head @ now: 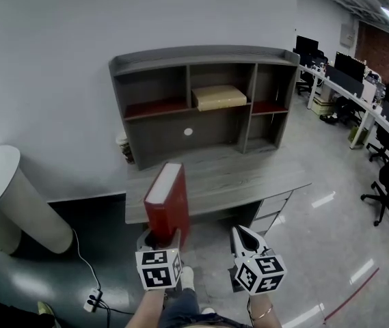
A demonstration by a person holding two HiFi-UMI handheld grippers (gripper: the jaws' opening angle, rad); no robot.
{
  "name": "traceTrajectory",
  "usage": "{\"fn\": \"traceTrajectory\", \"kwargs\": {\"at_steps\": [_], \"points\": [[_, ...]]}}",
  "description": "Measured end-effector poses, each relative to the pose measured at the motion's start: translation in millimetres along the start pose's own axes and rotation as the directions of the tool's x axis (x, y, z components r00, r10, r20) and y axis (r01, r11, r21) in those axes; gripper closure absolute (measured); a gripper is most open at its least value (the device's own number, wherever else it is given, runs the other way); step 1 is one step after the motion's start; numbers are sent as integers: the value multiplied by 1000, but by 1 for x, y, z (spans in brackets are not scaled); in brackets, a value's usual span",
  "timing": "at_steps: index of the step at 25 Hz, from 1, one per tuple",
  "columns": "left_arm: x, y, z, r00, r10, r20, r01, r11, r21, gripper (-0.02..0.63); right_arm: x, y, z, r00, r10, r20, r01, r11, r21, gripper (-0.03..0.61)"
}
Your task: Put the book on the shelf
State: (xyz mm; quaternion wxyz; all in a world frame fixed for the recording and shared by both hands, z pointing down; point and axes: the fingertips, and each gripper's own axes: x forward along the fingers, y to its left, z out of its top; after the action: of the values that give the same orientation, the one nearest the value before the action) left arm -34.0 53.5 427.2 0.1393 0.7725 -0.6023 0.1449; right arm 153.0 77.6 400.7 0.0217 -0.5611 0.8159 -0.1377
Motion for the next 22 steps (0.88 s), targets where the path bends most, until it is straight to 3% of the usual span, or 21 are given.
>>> {"fn": "traceTrajectory", "kwargs": {"at_steps": [10, 22], "points": [[58, 29, 13, 1000, 16, -9, -16, 1000, -21, 379, 70, 5, -2, 998, 42, -42, -43, 999, -20, 569], [177, 85, 39, 997, 58, -42, -59, 998, -28, 379, 191, -20, 4, 996, 23, -91, -23, 1000, 0, 569]]}}
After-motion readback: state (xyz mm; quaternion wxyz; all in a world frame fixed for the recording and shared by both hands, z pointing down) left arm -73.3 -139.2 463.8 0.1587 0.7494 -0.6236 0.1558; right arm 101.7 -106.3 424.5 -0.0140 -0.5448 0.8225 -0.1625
